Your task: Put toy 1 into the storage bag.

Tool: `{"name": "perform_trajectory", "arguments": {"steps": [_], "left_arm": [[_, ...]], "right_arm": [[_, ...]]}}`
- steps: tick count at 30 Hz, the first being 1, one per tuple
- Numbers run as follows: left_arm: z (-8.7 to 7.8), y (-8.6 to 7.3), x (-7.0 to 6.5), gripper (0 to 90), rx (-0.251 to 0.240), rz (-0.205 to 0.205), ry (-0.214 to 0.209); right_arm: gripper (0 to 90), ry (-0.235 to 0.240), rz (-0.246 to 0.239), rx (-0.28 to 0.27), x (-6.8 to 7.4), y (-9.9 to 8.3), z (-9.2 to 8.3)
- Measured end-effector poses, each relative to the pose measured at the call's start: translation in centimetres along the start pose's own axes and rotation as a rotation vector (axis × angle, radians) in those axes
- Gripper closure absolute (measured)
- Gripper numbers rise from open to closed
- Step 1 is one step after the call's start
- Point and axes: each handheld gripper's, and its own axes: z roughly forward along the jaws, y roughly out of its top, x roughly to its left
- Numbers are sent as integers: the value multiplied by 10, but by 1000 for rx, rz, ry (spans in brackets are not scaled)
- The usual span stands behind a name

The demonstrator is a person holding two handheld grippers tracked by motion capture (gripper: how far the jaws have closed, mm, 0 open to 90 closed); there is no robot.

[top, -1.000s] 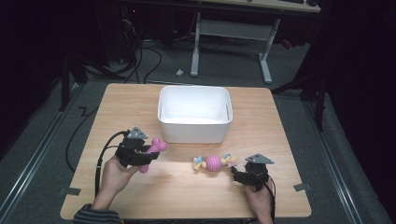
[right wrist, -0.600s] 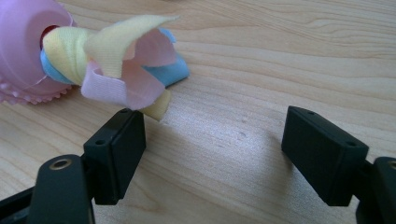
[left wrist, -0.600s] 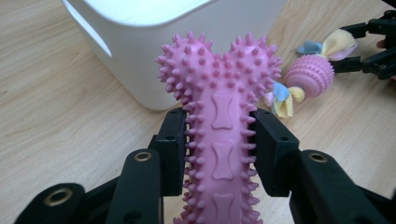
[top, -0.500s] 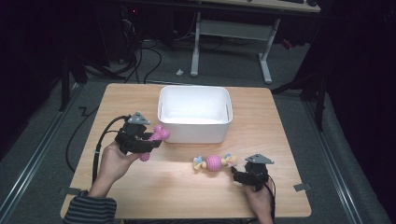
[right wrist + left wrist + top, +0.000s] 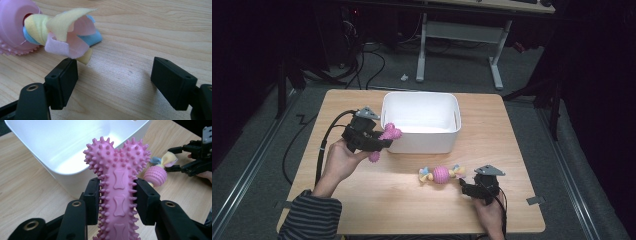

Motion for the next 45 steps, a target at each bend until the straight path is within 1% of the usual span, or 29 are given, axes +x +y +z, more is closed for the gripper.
{"name": "perform_trajectory", "arguments": {"steps": [2,5,10,16,19,24,28,31,33,39,45], "left_arm": [[0,5,2,588,-14,-10,-16],[0,12,4,588,-19,-8,-15],[4,23,4,589,3,23,-16],[6,38,4,589,-5,40,-19],[7,45,4,589,6,49,-6],[12,57,4,589,29,64,4],[17,67,4,589,42,83,13],[21,73,4,589,48,93,24],[25,77,4,589,47,93,30],[36,85,8,588,58,98,32],[49,92,12,588,69,105,53]], "right_arm": [[218,1,-3,-1,0,0,0],[218,2,-4,-1,0,0,0],[218,2,-3,0,0,0,0],[218,2,-2,1,0,0,0],[218,2,-1,1,0,0,0],[218,3,-2,1,0,0,0],[218,3,-2,1,0,0,0],[218,4,-4,1,0,0,0],[218,4,-3,1,0,1,0],[218,5,-2,0,0,1,1],[218,4,-2,0,0,1,1]]}}
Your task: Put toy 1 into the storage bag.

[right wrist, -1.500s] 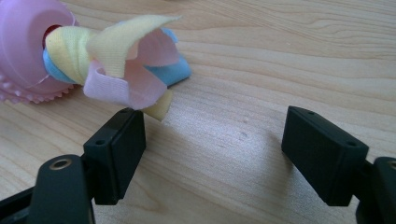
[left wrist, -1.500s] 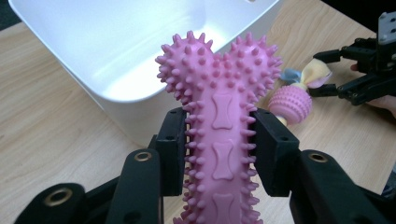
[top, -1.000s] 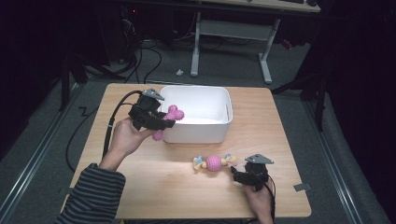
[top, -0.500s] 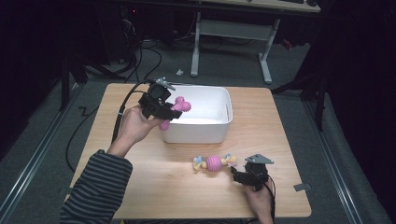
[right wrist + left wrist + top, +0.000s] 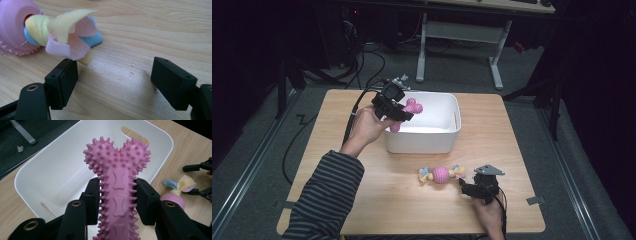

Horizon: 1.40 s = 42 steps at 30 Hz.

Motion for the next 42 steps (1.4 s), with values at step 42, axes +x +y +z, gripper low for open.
{"name": "perform_trajectory", "arguments": {"steps": [42], "left_arm": [[58,-15,36,579,108,-50,63]], "right_arm": [[219,-1,-2,-1,0,0,0]]}}
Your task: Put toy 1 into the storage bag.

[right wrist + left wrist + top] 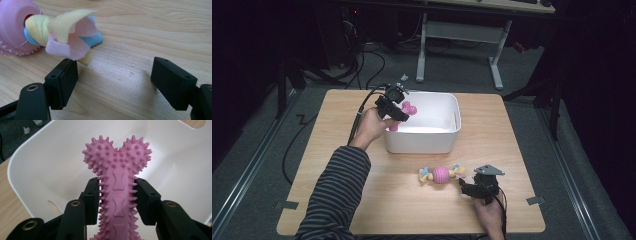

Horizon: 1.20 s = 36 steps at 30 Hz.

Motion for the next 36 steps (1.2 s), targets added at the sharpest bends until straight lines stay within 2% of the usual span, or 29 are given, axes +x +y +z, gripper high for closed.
{"name": "perform_trajectory", "arguments": {"steps": [18,22,29,36], "left_arm": [[12,-6,-1,572,54,-4,-11],[12,-8,-1,522,56,-10,-2],[1,-8,-2,399,13,-22,-2],[-18,-13,-5,356,-55,-30,6]], "right_arm": [[218,1,0,0,0,0,0],[218,1,0,0,0,0,0],[218,1,0,0,0,0,0],[218,2,-1,0,0,0,0]]}}
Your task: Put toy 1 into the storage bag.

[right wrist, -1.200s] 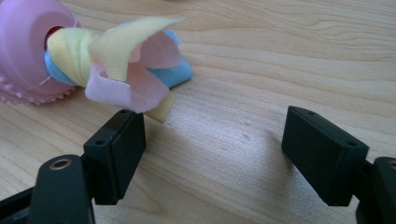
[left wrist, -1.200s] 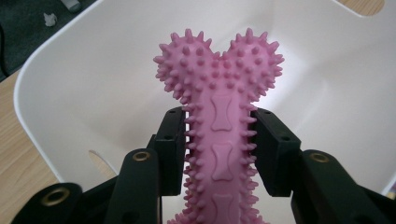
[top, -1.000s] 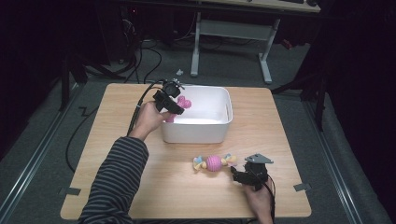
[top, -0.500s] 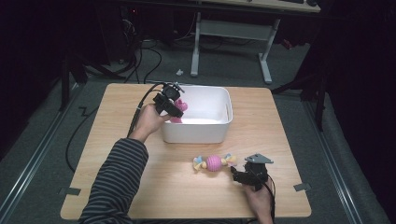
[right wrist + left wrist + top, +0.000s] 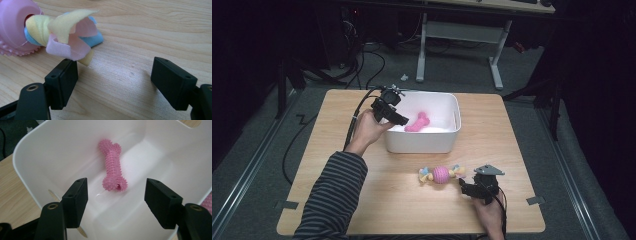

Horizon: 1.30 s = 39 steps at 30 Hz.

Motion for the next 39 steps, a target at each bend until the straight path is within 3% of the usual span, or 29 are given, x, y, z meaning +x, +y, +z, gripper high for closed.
{"name": "perform_trajectory", "arguments": {"steps": [13,25,39], "left_arm": [[-37,-21,-4,350,-119,-16,8],[-61,-38,-9,350,-181,-16,18],[-77,-68,-13,352,-235,-36,29]], "right_arm": [[219,0,0,0,0,0,0],[219,0,-1,0,0,0,0],[219,1,-2,0,0,0,0]]}}
